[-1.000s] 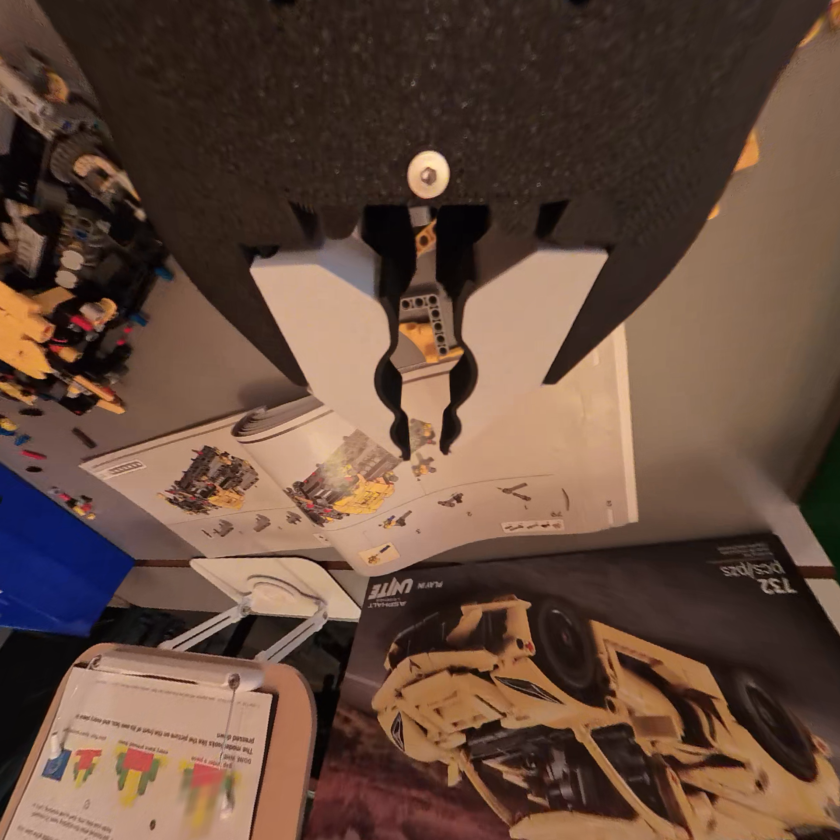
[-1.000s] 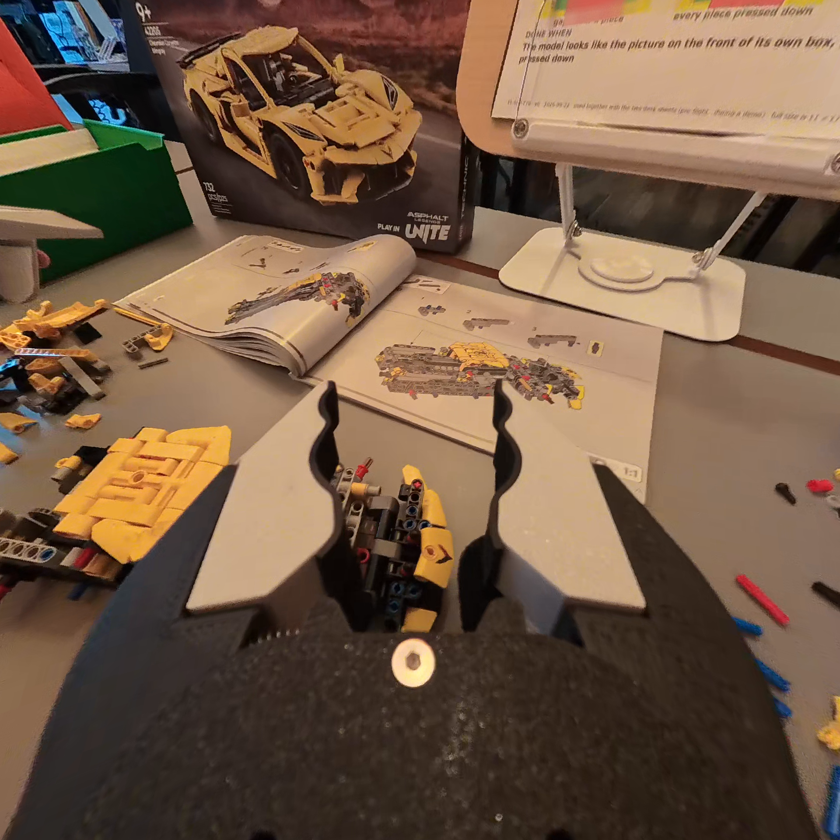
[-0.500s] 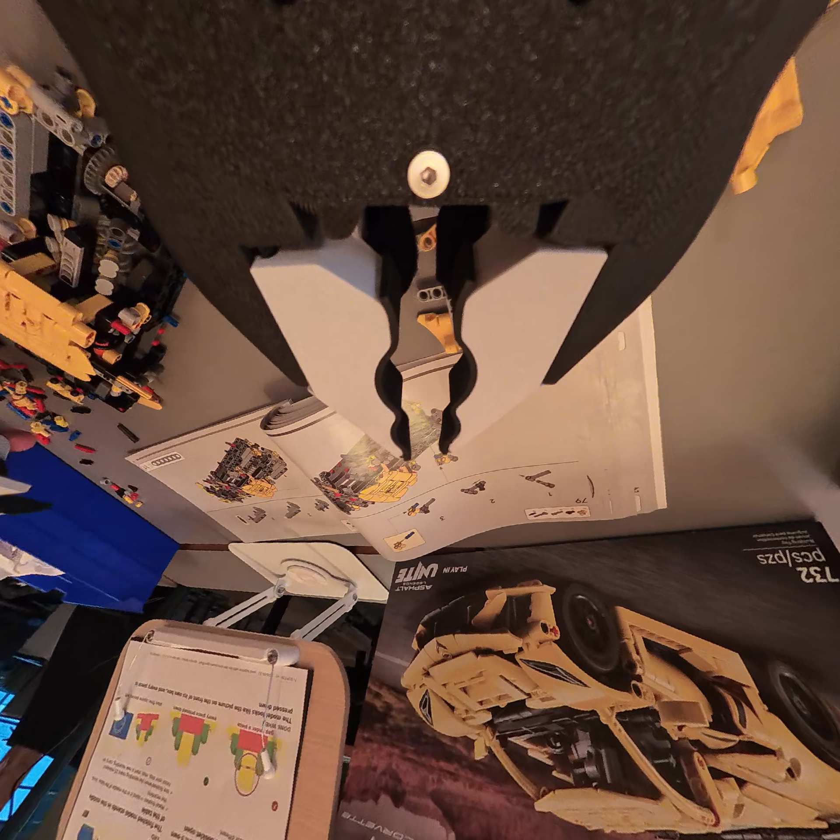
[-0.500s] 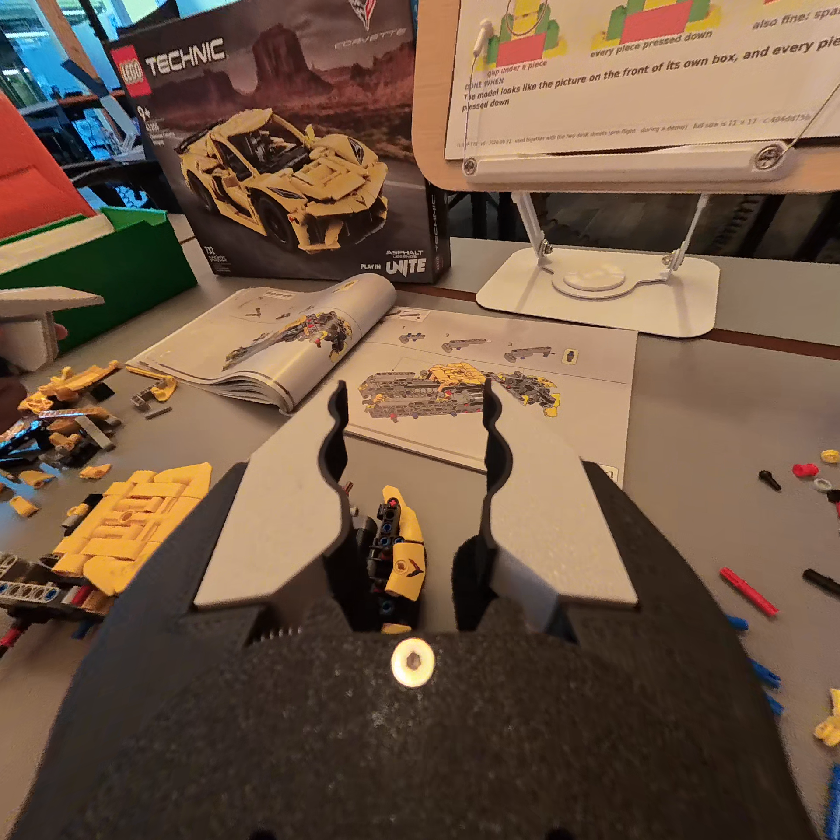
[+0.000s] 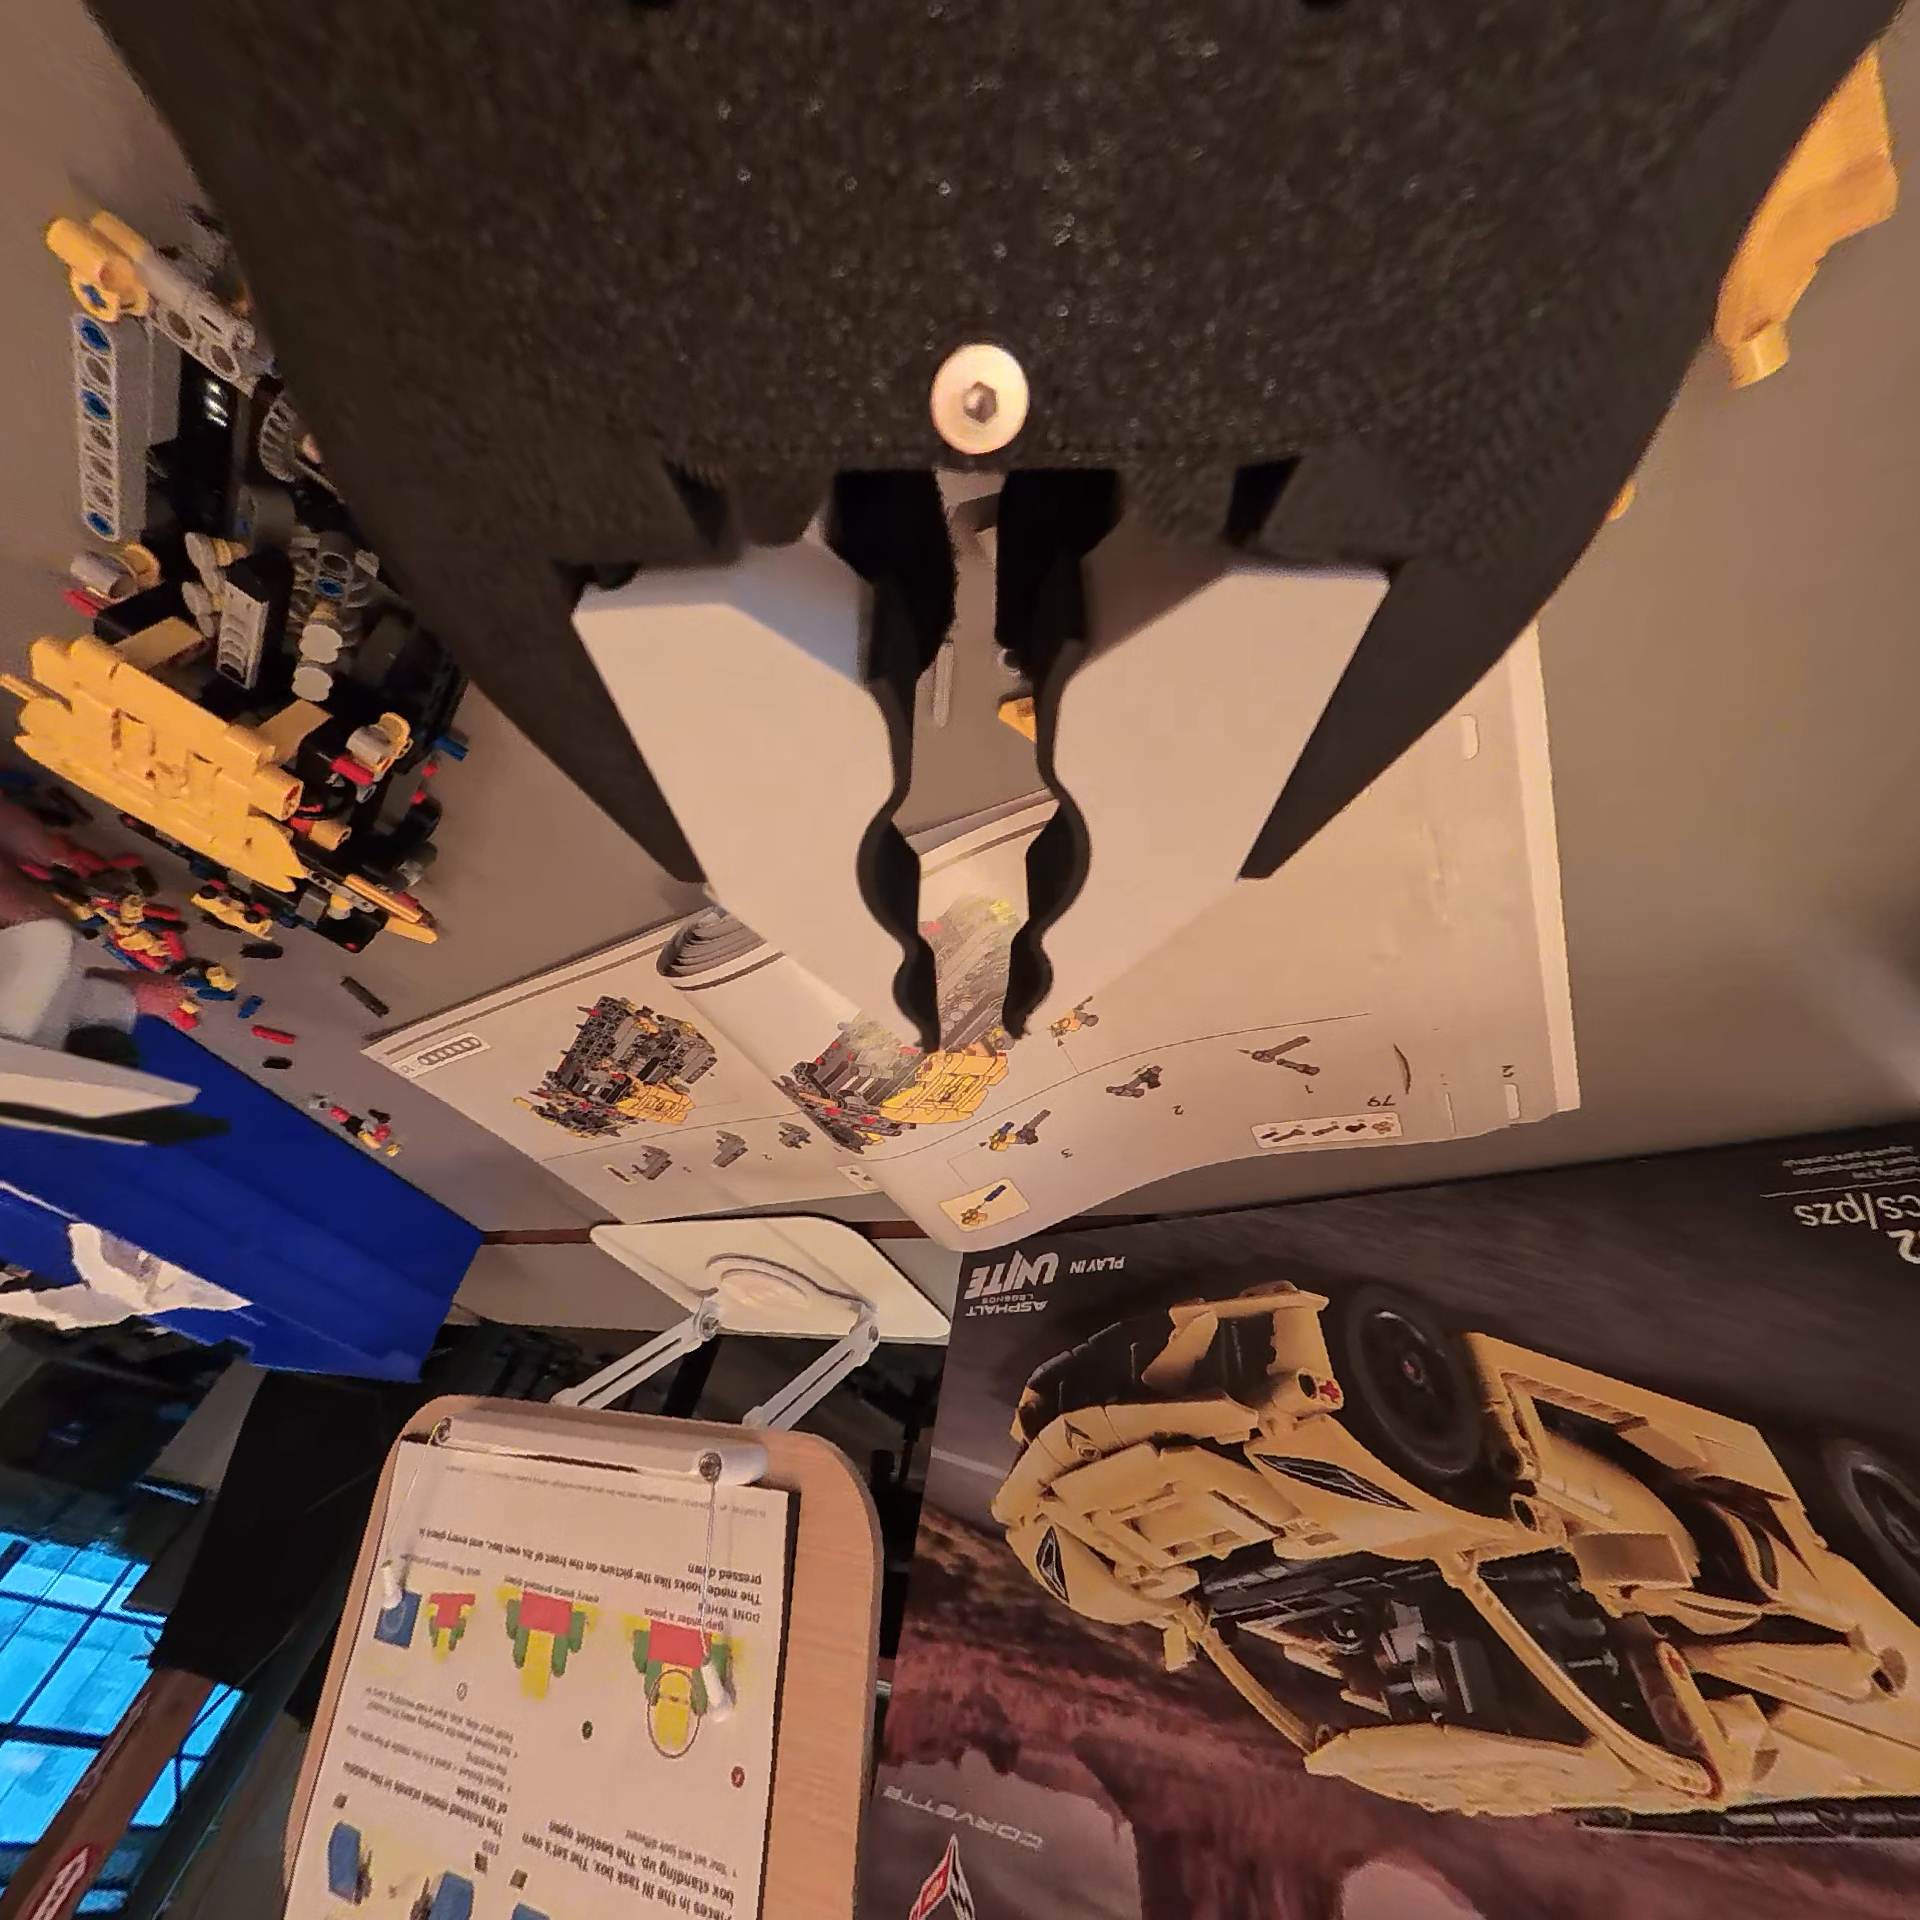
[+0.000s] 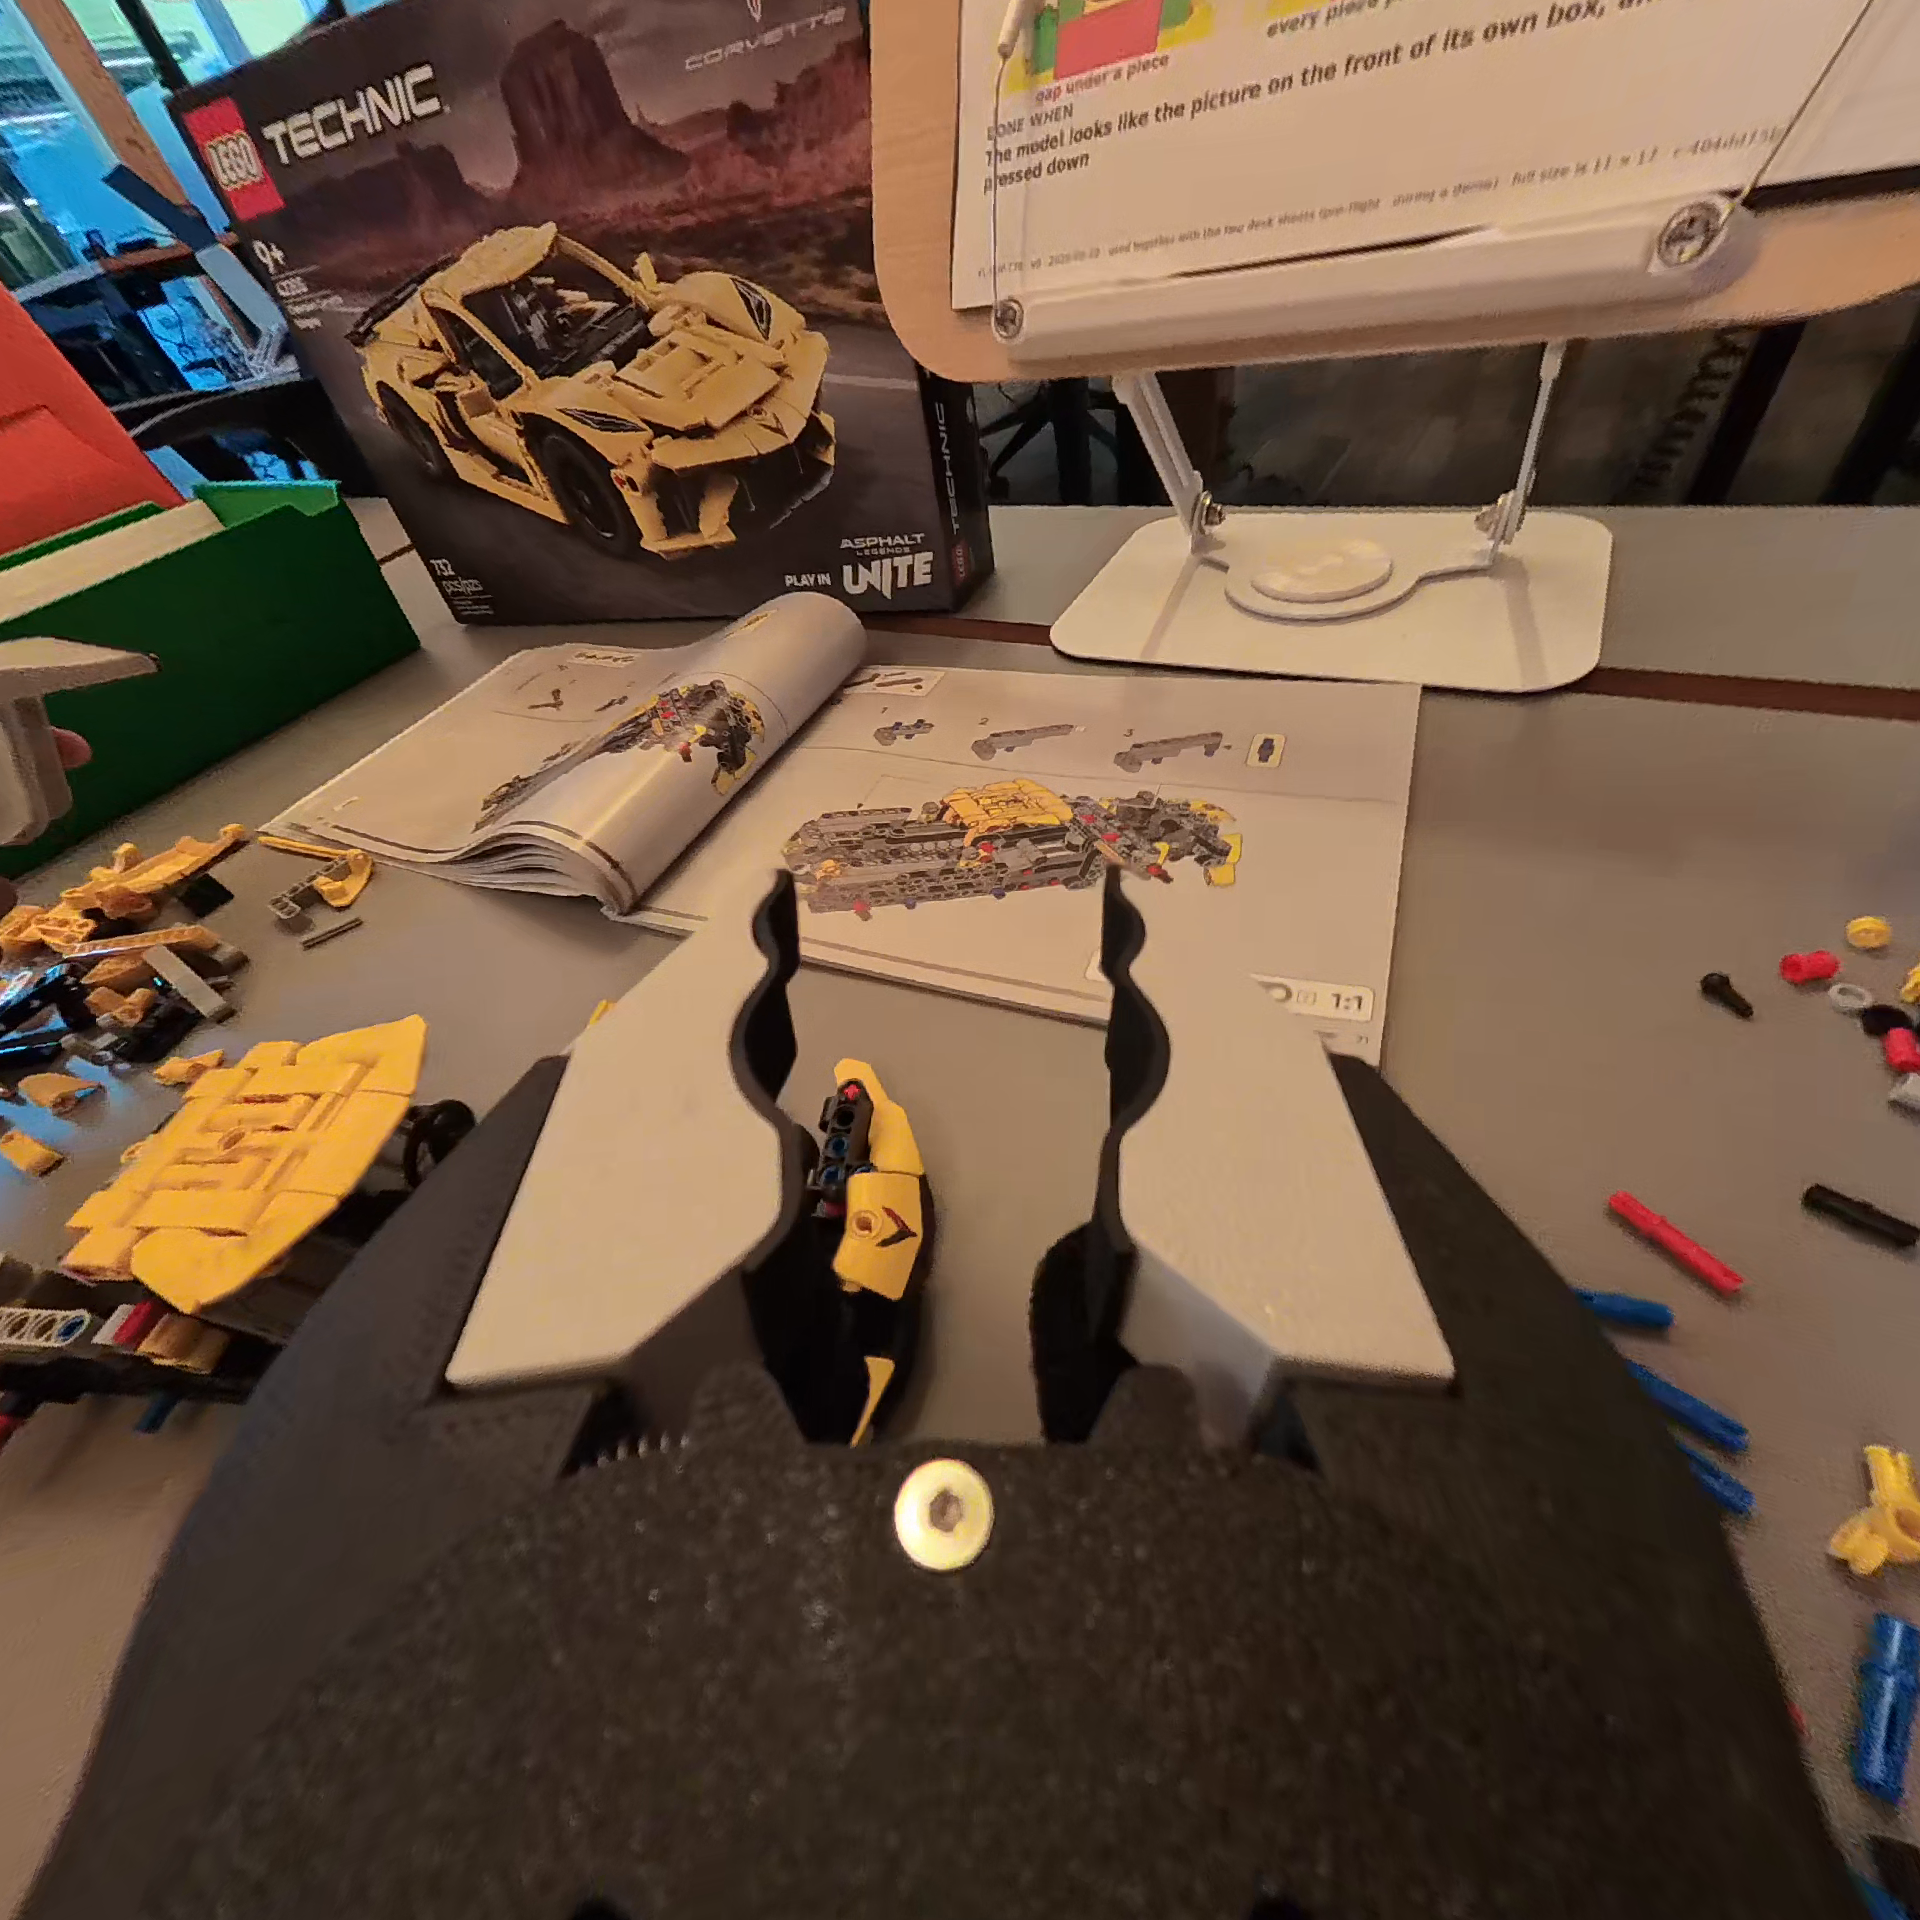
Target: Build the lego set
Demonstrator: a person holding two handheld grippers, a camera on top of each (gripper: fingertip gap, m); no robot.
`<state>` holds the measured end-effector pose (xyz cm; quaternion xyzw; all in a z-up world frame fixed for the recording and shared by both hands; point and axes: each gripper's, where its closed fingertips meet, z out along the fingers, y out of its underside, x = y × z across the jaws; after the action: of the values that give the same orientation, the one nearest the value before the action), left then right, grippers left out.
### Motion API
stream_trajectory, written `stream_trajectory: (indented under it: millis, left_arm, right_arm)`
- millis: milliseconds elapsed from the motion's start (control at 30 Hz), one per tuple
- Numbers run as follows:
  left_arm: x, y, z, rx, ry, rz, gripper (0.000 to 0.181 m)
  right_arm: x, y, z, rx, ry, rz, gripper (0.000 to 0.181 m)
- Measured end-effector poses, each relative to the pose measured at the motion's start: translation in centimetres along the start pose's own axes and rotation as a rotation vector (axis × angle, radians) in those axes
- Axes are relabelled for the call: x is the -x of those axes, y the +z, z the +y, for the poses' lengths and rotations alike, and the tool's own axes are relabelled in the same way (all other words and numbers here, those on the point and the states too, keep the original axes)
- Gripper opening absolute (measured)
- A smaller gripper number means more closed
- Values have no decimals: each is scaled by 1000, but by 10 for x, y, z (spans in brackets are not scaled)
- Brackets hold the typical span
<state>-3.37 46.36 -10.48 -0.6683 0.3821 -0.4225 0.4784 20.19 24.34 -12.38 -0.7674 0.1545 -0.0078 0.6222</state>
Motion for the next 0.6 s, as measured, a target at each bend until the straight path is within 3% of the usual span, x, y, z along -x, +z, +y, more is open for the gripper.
stream_trajectory:
  millis: [600]
  left_arm:
    - [-2,-13,-1,-43,-9,13,13]
  right_arm:
    - [9,4,3,10,-61,-5,56]
